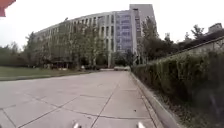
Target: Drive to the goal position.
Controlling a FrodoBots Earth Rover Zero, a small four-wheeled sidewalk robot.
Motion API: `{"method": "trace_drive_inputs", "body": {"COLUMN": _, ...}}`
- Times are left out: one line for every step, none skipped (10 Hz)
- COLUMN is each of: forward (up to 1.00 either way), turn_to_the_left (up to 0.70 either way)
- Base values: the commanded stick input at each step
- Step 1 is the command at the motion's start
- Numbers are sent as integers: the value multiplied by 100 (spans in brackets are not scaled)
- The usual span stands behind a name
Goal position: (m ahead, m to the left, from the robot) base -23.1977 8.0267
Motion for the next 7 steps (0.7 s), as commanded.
{"method": "trace_drive_inputs", "body": {"forward": 0, "turn_to_the_left": 85}}
{"method": "trace_drive_inputs", "body": {"forward": 0, "turn_to_the_left": 85}}
{"method": "trace_drive_inputs", "body": {"forward": 0, "turn_to_the_left": 85}}
{"method": "trace_drive_inputs", "body": {"forward": 0, "turn_to_the_left": 85}}
{"method": "trace_drive_inputs", "body": {"forward": 0, "turn_to_the_left": 85}}
{"method": "trace_drive_inputs", "body": {"forward": 0, "turn_to_the_left": 85}}
{"method": "trace_drive_inputs", "body": {"forward": 0, "turn_to_the_left": 85}}
